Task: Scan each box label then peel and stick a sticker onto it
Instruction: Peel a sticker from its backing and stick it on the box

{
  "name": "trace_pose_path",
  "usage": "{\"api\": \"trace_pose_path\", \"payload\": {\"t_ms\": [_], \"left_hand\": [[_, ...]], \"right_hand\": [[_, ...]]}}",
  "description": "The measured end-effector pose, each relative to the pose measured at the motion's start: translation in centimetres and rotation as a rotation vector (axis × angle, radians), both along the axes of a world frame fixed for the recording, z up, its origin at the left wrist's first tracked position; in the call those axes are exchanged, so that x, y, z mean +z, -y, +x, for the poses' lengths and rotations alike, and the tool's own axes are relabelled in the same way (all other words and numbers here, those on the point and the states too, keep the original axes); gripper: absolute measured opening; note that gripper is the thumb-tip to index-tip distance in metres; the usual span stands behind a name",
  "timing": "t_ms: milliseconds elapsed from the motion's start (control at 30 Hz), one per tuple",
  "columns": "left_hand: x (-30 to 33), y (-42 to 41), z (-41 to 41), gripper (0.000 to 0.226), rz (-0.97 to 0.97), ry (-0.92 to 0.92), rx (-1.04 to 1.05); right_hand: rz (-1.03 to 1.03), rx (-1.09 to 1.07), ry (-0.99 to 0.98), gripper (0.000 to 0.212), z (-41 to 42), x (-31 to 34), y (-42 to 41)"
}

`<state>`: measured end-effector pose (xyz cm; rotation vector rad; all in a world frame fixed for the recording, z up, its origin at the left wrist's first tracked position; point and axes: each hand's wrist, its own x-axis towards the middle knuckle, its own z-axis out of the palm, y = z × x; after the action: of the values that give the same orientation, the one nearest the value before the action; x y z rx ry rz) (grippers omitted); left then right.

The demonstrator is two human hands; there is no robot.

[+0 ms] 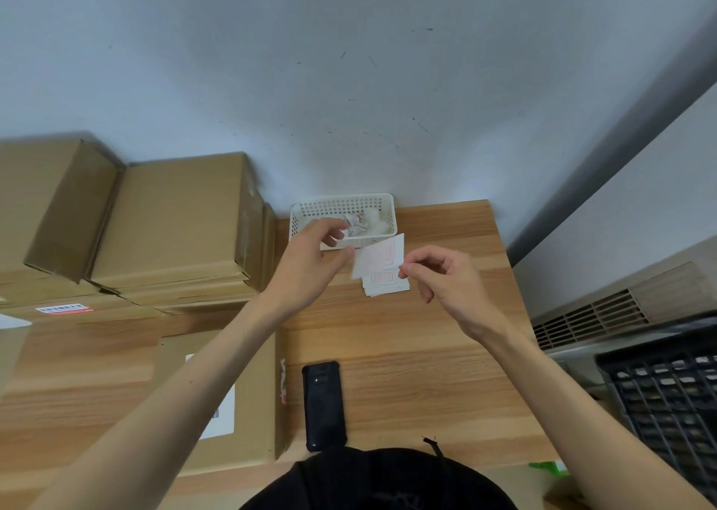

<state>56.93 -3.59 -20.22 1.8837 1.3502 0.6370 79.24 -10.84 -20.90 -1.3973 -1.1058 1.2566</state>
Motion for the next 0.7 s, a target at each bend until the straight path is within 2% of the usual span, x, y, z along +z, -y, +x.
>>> {"api": "trace_pose_path", "payload": {"t_ms": [133, 233, 500, 700], "left_hand": [[0.7, 1.3, 1.4, 0.006, 0.165, -0.031, -0.176], [0.8, 1.9, 2.4, 0.01, 0.099, -0.028, -0.253], [0.7, 2.4, 2.8, 0.01, -0.102, 0.091, -0.209], [0.5, 2.4, 2.7, 0.01, -0.113, 0.097, -0.177]], "right_hand": [[0.013, -0.005, 0.0, 0.007, -0.2, -0.2, 0.0], [0.03, 0.025, 0.004, 0.008, -0.4, -0.4, 0.0], [0.069, 0.079, 0.096, 0.007, -0.4, -0.6, 0.2], [0.062, 0.106, 0.111, 0.008, -0.6, -0.5, 0.3]]}}
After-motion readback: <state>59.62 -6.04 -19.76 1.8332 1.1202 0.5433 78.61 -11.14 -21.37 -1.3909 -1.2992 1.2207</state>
